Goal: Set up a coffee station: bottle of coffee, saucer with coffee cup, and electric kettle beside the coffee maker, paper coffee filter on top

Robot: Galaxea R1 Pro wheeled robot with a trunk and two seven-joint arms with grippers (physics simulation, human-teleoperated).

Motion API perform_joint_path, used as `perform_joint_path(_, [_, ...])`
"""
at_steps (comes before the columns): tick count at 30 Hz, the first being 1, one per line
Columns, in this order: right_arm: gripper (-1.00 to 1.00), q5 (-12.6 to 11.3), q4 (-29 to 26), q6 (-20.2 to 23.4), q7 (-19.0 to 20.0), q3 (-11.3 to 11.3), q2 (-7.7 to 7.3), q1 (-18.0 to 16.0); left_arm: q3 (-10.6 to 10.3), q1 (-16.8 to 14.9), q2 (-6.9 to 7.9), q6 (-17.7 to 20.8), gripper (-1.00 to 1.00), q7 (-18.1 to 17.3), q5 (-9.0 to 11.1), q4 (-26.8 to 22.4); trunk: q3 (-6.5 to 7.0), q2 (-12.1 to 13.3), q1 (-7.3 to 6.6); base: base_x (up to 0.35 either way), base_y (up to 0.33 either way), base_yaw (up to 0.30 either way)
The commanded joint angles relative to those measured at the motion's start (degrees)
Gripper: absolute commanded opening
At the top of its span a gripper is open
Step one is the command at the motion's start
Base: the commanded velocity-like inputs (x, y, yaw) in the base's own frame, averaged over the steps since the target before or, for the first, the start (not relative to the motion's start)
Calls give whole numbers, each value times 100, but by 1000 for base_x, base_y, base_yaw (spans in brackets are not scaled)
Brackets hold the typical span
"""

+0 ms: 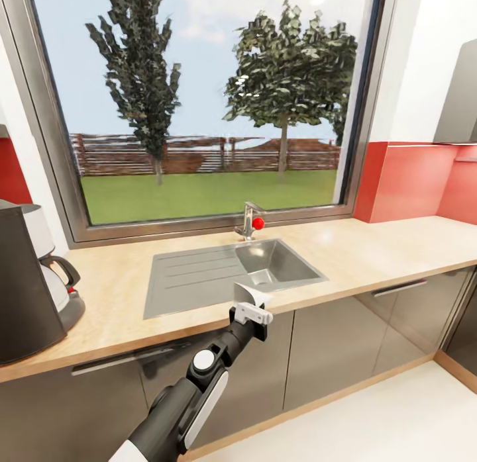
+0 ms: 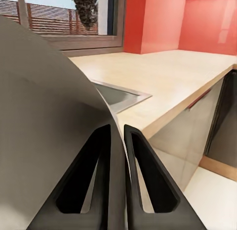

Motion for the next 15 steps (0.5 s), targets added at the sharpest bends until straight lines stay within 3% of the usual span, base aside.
perform_joint_path(1, [100,21,3,-16,-1,8,-2,-5,2,-3,0,21,-100,-15,42,-5,-7,-4,1,82,0,0])
perform_joint_path(9, [100,21,3,-16,-5,8,1,-3,2,-3,0,22,-100,-15,42,-3,-7,-4,1,23,-6,163])
perform_joint_path(15, [100,21,3,-16,-5,14,1,-4,-52,-3,0,22,-100,-12,43,-5,-7,-4,1,64,-145,92])
